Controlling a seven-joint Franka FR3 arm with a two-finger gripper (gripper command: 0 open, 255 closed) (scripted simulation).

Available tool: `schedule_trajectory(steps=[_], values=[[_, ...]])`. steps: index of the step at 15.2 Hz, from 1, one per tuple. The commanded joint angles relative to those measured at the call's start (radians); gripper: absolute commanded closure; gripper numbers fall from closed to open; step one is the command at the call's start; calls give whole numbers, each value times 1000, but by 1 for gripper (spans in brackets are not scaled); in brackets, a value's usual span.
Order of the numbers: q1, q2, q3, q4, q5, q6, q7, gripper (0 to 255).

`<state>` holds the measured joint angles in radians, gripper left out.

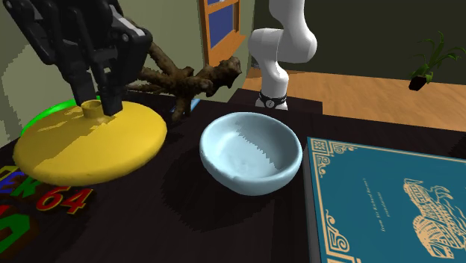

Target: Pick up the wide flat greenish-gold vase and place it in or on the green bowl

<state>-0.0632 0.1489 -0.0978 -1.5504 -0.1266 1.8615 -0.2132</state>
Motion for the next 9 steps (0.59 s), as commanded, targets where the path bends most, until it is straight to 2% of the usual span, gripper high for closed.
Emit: schedule_trajectory(steps=[1, 8, 9], values=[[-1, 3, -1, 32, 2, -28, -5, 255], [-2, 25, -1, 156, 7, -130, -18, 255], [-15, 19, -9, 153, 11, -131, -40, 255]])
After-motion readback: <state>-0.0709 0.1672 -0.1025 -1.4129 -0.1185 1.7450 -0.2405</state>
